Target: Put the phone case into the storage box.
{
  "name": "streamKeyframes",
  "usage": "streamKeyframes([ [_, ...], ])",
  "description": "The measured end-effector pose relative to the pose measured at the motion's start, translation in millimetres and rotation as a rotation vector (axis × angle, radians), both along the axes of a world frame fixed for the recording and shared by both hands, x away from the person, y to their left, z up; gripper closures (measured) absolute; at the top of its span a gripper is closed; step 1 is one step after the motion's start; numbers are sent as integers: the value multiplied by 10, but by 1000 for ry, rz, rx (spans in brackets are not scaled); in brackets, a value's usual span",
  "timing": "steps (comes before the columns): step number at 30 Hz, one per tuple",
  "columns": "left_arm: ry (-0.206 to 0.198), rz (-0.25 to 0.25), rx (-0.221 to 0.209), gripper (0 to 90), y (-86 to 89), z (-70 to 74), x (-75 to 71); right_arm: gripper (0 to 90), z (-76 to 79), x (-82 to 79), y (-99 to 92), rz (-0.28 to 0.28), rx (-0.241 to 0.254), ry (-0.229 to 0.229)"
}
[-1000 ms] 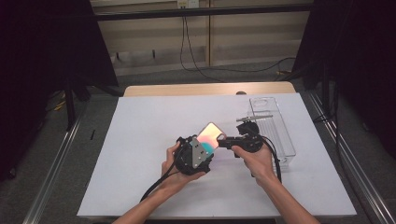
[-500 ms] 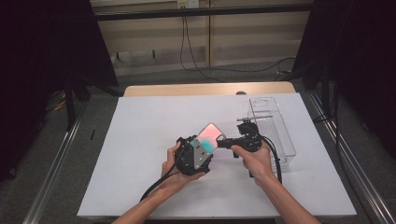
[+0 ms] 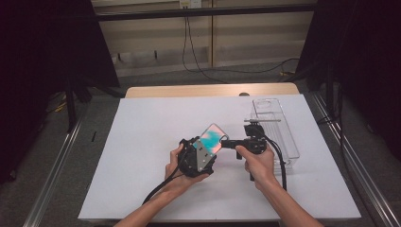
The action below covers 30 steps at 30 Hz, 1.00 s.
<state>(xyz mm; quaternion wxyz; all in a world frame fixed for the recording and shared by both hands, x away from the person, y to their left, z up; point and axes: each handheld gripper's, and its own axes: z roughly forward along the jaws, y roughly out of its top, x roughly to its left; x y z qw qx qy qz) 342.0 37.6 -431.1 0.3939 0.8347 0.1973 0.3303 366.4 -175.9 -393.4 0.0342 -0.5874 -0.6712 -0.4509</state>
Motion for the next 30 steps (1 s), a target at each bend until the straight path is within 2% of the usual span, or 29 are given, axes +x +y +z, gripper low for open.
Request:
streamKeyframes([
  [3, 8, 4, 12, 171, -5, -22, 17, 775, -44, 16, -13, -3, 16, 14],
  [7, 39, 9, -18, 171, 17, -17, 66, 820, -48, 9, -27, 7, 71, 19],
  [8, 41, 6, -22, 171, 24, -9, 73, 821, -38, 1, -24, 13, 85, 4],
  [13, 38, -8, -41, 168, 58, 30, 84, 822, 3, -11, -15, 27, 97, -24],
  [17, 43, -12, -64, 164, 60, 32, 96, 822, 19, -16, -22, 25, 99, -29],
  [19, 74, -14, -96, 160, 82, 44, 123, 826, 27, -16, -30, 28, 101, -40],
  [21, 95, -19, -109, 164, 102, 57, 146, 828, 29, -18, -37, 27, 113, -53],
  [24, 105, -21, -104, 170, 110, 58, 152, 831, 33, -20, -26, 30, 114, -51],
  [28, 87, -21, -109, 136, 101, 59, 144, 834, 32, -19, -23, 31, 106, -56],
  [30, 90, -20, -116, 123, 103, 69, 144, 835, 41, -21, -30, 27, 109, -61],
])
